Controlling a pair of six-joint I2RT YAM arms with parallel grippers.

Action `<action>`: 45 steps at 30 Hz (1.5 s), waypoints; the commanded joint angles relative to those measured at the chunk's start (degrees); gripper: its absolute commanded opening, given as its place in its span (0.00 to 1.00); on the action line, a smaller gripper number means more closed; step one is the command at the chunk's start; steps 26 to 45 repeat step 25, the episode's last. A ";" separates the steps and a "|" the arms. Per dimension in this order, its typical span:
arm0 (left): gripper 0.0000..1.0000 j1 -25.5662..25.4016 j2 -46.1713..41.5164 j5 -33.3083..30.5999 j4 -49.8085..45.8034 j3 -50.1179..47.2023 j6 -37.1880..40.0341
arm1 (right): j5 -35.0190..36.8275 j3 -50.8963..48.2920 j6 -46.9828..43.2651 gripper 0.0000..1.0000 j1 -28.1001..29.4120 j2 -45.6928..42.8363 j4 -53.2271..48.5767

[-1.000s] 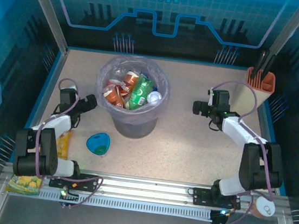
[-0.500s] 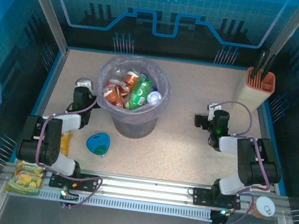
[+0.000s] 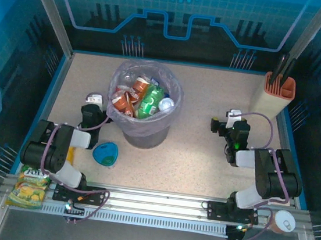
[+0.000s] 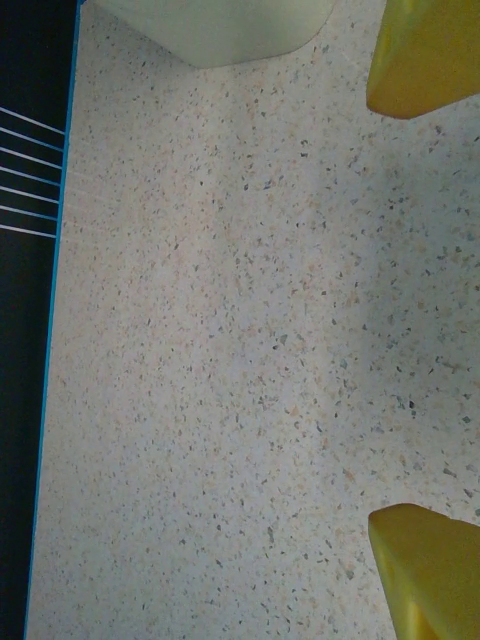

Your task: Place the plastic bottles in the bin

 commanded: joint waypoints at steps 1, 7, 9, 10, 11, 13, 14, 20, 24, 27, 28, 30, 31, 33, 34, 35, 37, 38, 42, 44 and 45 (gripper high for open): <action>0.99 0.14 0.46 -0.03 5.56 -0.21 0.95 | -0.44 -0.01 0.09 1.00 -0.80 0.02 3.29; 0.99 0.05 0.49 -0.18 5.69 -0.25 1.05 | -0.58 0.17 -0.33 1.00 -0.59 0.10 3.01; 0.99 0.05 0.49 -0.20 5.66 -0.25 1.05 | -0.66 0.26 -0.44 1.00 -0.57 0.10 2.81; 0.99 0.05 0.49 -0.19 5.64 -0.25 1.04 | -0.65 0.26 -0.48 1.00 -0.48 0.10 2.84; 0.99 0.05 0.50 -0.20 5.68 -0.25 1.11 | -0.62 0.32 -0.48 1.00 -0.51 0.10 2.76; 0.99 0.05 0.50 -0.19 5.66 -0.25 1.07 | -0.68 0.34 -0.53 1.00 -0.44 0.10 2.74; 0.99 0.05 0.52 -0.17 5.66 -0.25 1.05 | -0.58 0.57 -0.74 1.00 -0.30 0.10 2.43; 0.99 0.05 0.53 -0.13 5.63 -0.21 1.11 | -0.77 0.96 -0.81 1.00 -0.20 0.15 1.62; 0.99 0.05 0.48 -0.19 5.66 -0.25 1.05 | -1.05 0.96 -0.73 1.00 -0.26 0.19 1.70; 0.99 0.05 0.50 -0.19 5.64 -0.25 1.09 | -1.18 0.88 -0.72 1.00 -0.36 0.19 1.81; 0.99 0.05 0.50 -0.19 5.64 -0.25 1.09 | -1.18 0.88 -0.72 1.00 -0.36 0.19 1.81; 0.99 0.05 0.50 -0.19 5.64 -0.25 1.09 | -1.18 0.88 -0.72 1.00 -0.36 0.19 1.81; 0.99 0.05 0.50 -0.19 5.64 -0.25 1.09 | -1.18 0.88 -0.72 1.00 -0.36 0.19 1.81; 0.99 0.05 0.50 -0.19 5.64 -0.25 1.09 | -1.18 0.88 -0.72 1.00 -0.36 0.19 1.81; 0.99 0.05 0.50 -0.19 5.64 -0.25 1.09 | -1.18 0.88 -0.72 1.00 -0.36 0.19 1.81; 0.99 0.05 0.50 -0.19 5.64 -0.25 1.09 | -1.18 0.88 -0.72 1.00 -0.36 0.19 1.81; 0.99 0.05 0.50 -0.19 5.64 -0.25 1.09 | -1.18 0.88 -0.72 1.00 -0.36 0.19 1.81; 0.99 0.05 0.50 -0.19 5.64 -0.25 1.09 | -1.18 0.88 -0.72 1.00 -0.36 0.19 1.81; 0.99 0.05 0.50 -0.19 5.64 -0.25 1.09 | -1.18 0.88 -0.72 1.00 -0.36 0.19 1.81; 0.99 0.05 0.50 -0.19 5.64 -0.25 1.09 | -1.18 0.88 -0.72 1.00 -0.36 0.19 1.81; 0.99 0.05 0.50 -0.19 5.64 -0.25 1.09 | -1.18 0.88 -0.72 1.00 -0.36 0.19 1.81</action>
